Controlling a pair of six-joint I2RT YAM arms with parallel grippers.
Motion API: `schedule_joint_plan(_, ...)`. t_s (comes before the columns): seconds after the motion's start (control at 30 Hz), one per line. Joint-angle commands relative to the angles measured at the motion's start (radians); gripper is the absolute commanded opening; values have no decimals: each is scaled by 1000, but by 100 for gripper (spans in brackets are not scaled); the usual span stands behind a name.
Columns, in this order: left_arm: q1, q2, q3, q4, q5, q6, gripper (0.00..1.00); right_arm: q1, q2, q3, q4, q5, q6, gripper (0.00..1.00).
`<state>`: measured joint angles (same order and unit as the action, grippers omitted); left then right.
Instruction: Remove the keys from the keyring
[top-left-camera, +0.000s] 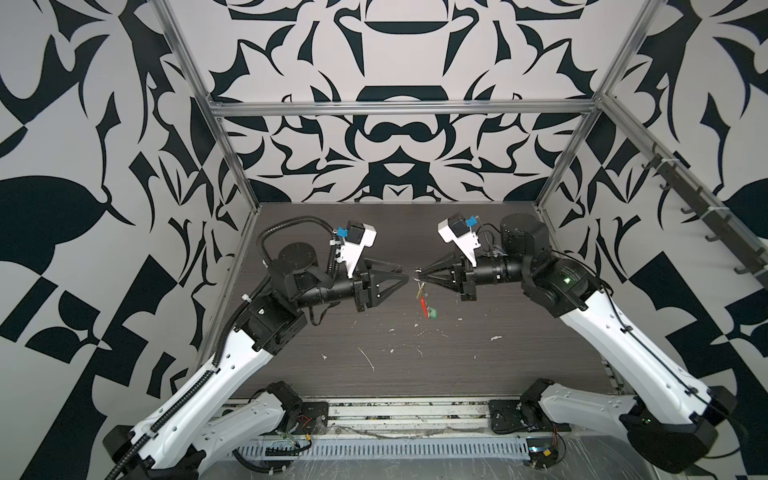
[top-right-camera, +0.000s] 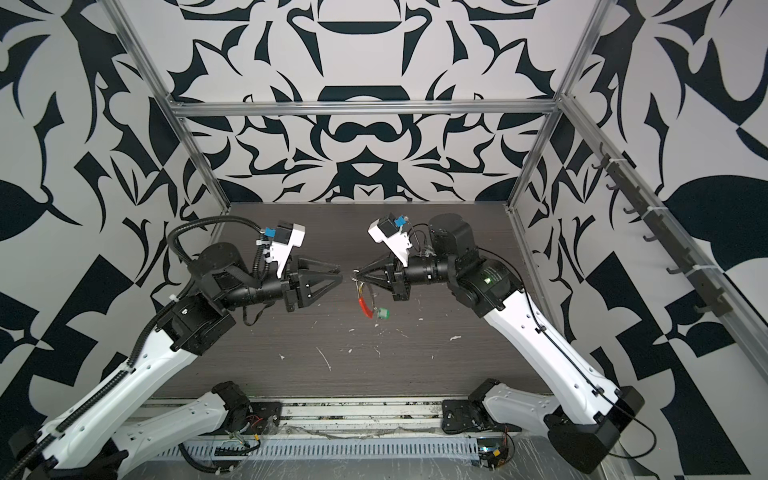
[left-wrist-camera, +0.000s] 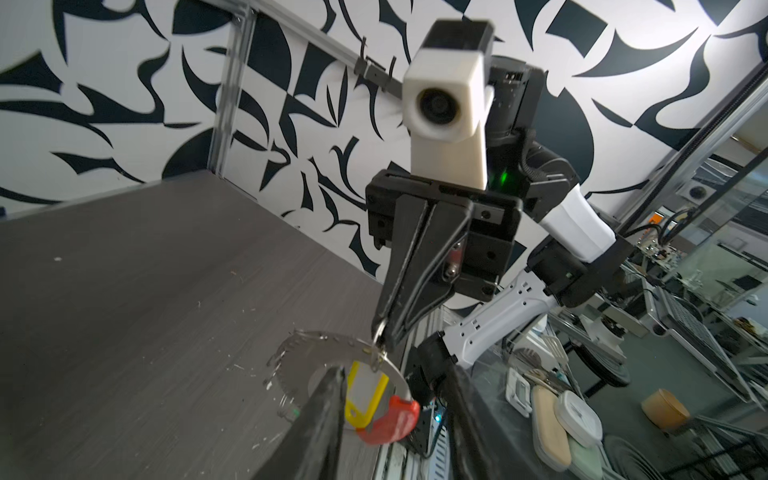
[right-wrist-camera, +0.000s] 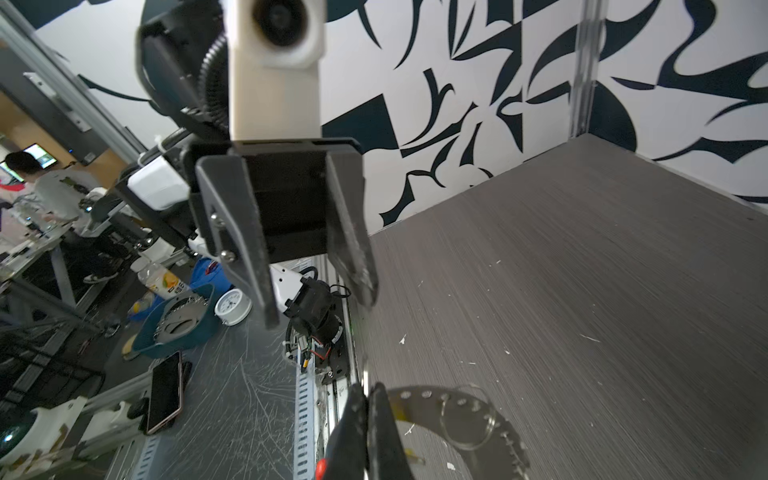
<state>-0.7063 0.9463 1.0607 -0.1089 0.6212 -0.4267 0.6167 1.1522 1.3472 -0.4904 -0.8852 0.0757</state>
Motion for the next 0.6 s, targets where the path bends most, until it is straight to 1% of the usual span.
schedule_joint_plan(0.0, 4, 32, 43, -113, 83, 35, 43, 0, 24, 48, -55, -75, -54, 0)
schedule_joint_plan(0.13, 4, 55, 67, -144, 106, 49, 38, 1, 34, 50, -43, -82, -38, 0)
schedule_joint_plan(0.23, 4, 70, 78, -155, 124, 51, 30, 0, 43, 49, -29, -83, -23, 0)
schedule_joint_plan(0.4, 4, 95, 95, -171, 144, 51, 21, 1, 60, 52, -12, -77, 1, 0)
schedule_joint_plan(0.57, 4, 113, 105, -179, 139, 55, 10, 0, 68, 56, -10, -71, 7, 0)
